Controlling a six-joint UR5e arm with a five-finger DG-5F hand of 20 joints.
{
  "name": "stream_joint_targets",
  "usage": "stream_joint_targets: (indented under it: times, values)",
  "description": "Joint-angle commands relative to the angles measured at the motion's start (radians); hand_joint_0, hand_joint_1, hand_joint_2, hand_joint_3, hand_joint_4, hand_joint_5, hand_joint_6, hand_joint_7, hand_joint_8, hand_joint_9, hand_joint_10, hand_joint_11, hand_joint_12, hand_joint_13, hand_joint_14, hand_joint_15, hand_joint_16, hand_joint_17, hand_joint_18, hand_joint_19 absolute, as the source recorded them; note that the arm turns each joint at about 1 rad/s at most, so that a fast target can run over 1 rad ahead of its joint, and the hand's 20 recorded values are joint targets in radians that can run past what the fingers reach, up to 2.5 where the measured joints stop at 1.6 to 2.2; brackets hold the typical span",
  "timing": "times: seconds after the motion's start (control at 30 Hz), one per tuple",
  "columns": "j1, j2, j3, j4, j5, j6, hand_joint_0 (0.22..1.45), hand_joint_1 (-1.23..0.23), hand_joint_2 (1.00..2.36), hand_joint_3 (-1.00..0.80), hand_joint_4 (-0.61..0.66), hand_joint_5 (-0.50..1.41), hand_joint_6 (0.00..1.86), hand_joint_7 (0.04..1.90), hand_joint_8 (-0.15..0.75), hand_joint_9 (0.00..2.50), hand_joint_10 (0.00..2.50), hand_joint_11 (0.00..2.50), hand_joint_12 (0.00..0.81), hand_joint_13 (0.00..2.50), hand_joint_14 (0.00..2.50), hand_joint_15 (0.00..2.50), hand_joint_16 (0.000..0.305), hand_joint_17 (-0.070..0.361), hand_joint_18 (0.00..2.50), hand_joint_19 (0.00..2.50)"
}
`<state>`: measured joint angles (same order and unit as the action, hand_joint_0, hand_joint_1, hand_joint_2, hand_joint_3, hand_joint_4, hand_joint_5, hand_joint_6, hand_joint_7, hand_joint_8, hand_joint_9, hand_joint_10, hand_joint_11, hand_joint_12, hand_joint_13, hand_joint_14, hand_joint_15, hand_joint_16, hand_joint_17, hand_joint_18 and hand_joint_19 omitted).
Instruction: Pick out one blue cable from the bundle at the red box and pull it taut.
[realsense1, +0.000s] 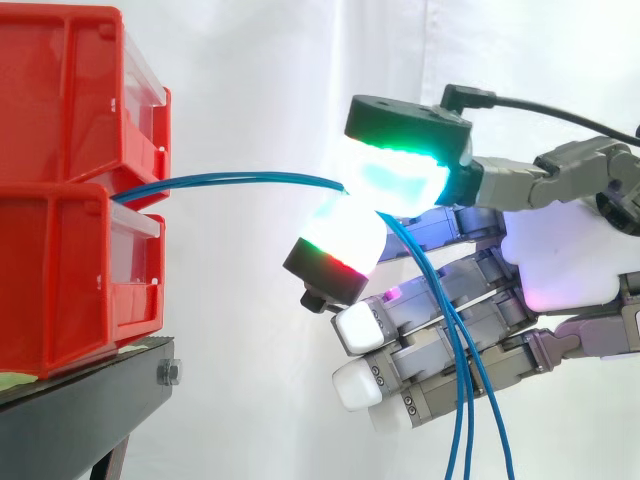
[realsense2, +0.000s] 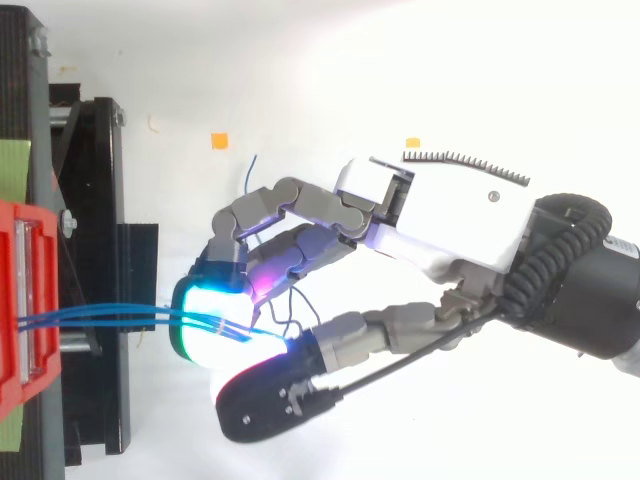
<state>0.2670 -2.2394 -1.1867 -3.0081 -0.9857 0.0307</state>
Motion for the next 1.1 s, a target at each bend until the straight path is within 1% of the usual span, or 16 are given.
stream_joint_targets:
  times: [0.0,0.07,0.13,0.17,0.2,0.27,0.3,0.4,0.47,0.57,0.77,0.87,0.93,1.0,1.03,1.07]
  values:
    - [0.000,0.000,-0.001,0.000,-0.001,0.000,0.77,-0.92,1.00,-0.50,-0.01,-0.17,0.96,1.10,0.273,1.01,0.01,0.58,0.222,0.81,0.01,0.27,0.021,0.046,0.54,0.34]
    - [0.000,0.001,0.001,0.000,-0.001,0.000,0.76,-0.93,1.00,-0.50,0.01,-0.16,0.96,1.10,0.274,1.02,0.01,0.58,0.223,0.81,0.01,0.27,0.021,0.047,0.54,0.35]
    - [0.000,0.000,0.001,0.000,-0.001,0.000,0.70,-0.93,1.00,-0.50,0.03,-0.16,0.96,1.00,0.277,1.02,0.01,0.57,0.225,0.81,0.01,0.27,0.021,0.047,0.53,0.36]
    - [0.000,0.000,0.001,0.000,0.001,0.000,0.65,-0.89,1.00,-0.50,0.06,-0.16,0.96,0.90,0.277,1.02,0.02,0.58,0.225,0.80,0.01,0.28,0.021,0.047,0.52,0.38]
    - [0.000,0.001,-0.001,0.000,-0.001,0.000,0.63,-0.88,1.00,-0.50,0.07,-0.16,0.96,0.90,0.282,1.02,0.02,0.58,0.225,0.79,0.01,0.28,0.021,0.047,0.51,0.38]
    - [0.000,0.000,-0.001,0.000,-0.001,0.000,0.56,-0.80,1.00,-0.50,0.13,-0.16,0.92,0.92,0.290,1.01,0.01,0.58,0.227,0.79,0.01,0.28,0.022,0.049,0.50,0.39]
    - [0.000,0.000,-0.001,0.000,-0.001,0.000,0.55,-0.79,1.00,-0.50,0.14,-0.16,0.91,0.93,0.292,1.01,0.01,0.58,0.228,0.79,0.01,0.29,0.022,0.049,0.50,0.39]
    - [0.000,0.001,-0.001,0.000,0.001,0.000,0.53,-0.68,1.00,-0.50,0.17,-0.16,0.90,0.89,0.305,0.99,0.01,0.57,0.230,0.77,0.01,0.29,0.022,0.049,0.47,0.41]
    - [0.000,0.000,-0.001,0.000,-0.001,0.000,0.57,-0.62,1.00,-0.50,0.15,-0.16,0.89,0.90,0.294,0.98,0.01,0.56,0.218,0.76,0.01,0.29,0.019,0.043,0.43,0.42]
    - [0.000,0.001,-0.001,0.000,0.001,0.000,0.61,-0.62,1.00,-0.50,0.11,-0.16,0.90,0.94,0.294,0.98,0.02,0.57,0.207,0.75,0.01,0.29,0.018,0.040,0.42,0.43]
    - [0.000,0.000,0.001,0.000,0.001,0.000,0.62,-0.68,1.01,-0.36,0.08,-0.16,0.91,0.97,0.296,0.96,0.01,0.53,0.185,0.70,0.01,0.30,0.014,0.033,0.33,0.47]
    - [0.000,0.000,-0.001,0.000,0.001,0.000,0.63,-0.73,1.01,-0.24,0.09,-0.16,0.91,1.04,0.312,0.96,0.02,0.54,0.192,0.68,0.01,0.30,0.016,0.035,0.32,0.46]
    - [0.000,0.001,0.001,0.000,-0.001,0.000,0.65,-0.75,1.01,-0.23,0.07,-0.16,0.91,1.10,0.313,0.95,0.01,0.53,0.192,0.68,0.01,0.30,0.015,0.035,0.31,0.46]
    - [0.000,0.001,-0.001,0.000,-0.001,0.000,0.71,-0.77,1.01,-0.32,-0.02,-0.18,0.95,1.00,0.295,0.91,0.01,0.55,0.185,0.67,0.01,0.31,0.013,0.029,0.30,0.45]
    - [0.000,0.000,0.001,0.000,-0.001,0.000,0.74,-0.78,1.01,-0.38,-0.06,-0.18,0.95,1.00,0.289,0.89,0.01,0.54,0.185,0.66,0.01,0.30,0.013,0.029,0.30,0.44]
    - [0.000,0.001,-0.001,0.000,-0.001,0.000,0.77,-0.80,1.01,-0.42,-0.07,-0.19,0.95,1.09,0.287,0.89,0.01,0.54,0.185,0.66,0.01,0.29,0.013,0.029,0.30,0.43]
